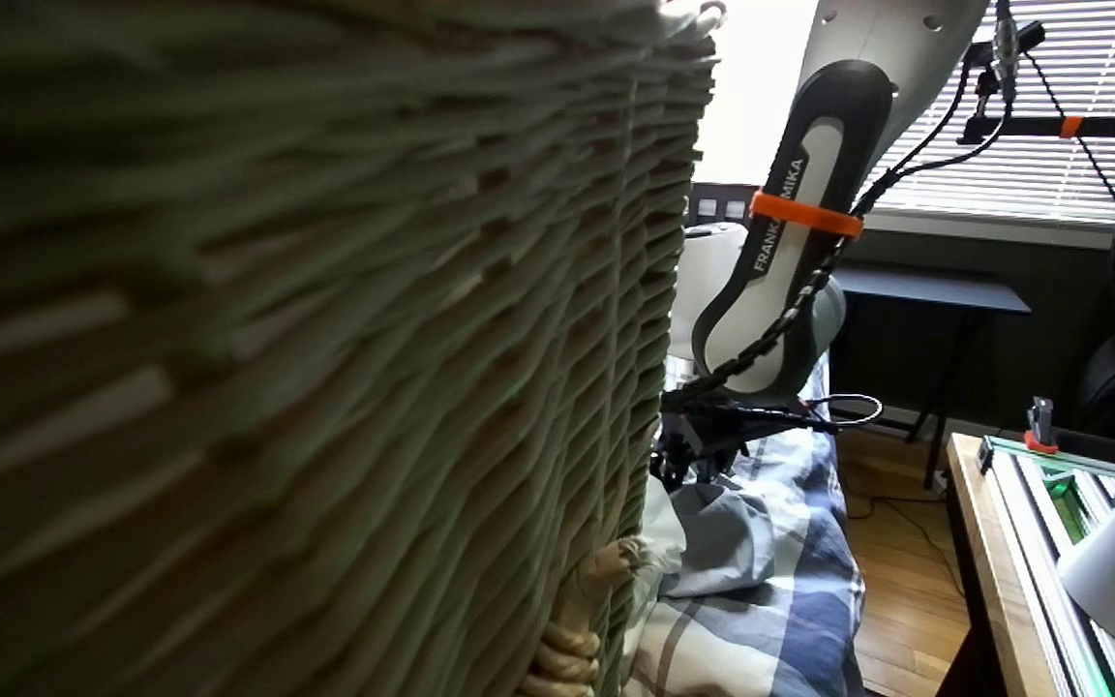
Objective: Lift the grey pillow case cover and put it in the washing basket
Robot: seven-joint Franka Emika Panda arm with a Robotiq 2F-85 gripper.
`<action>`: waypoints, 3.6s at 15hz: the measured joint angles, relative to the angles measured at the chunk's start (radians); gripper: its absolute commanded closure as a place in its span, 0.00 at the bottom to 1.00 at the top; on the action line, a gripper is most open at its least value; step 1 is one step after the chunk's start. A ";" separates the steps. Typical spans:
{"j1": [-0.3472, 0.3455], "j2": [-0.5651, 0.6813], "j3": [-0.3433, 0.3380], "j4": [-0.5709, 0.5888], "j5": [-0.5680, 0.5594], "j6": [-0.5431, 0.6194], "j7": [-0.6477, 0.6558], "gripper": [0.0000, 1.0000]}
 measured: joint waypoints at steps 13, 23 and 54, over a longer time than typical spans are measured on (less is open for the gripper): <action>-0.030 -0.313 -0.036 0.011 0.047 -0.009 -0.099 1.00; -0.022 -0.765 0.034 -0.064 0.056 0.039 -0.158 0.98; 0.520 -1.210 -0.126 0.056 0.483 0.096 -0.669 1.00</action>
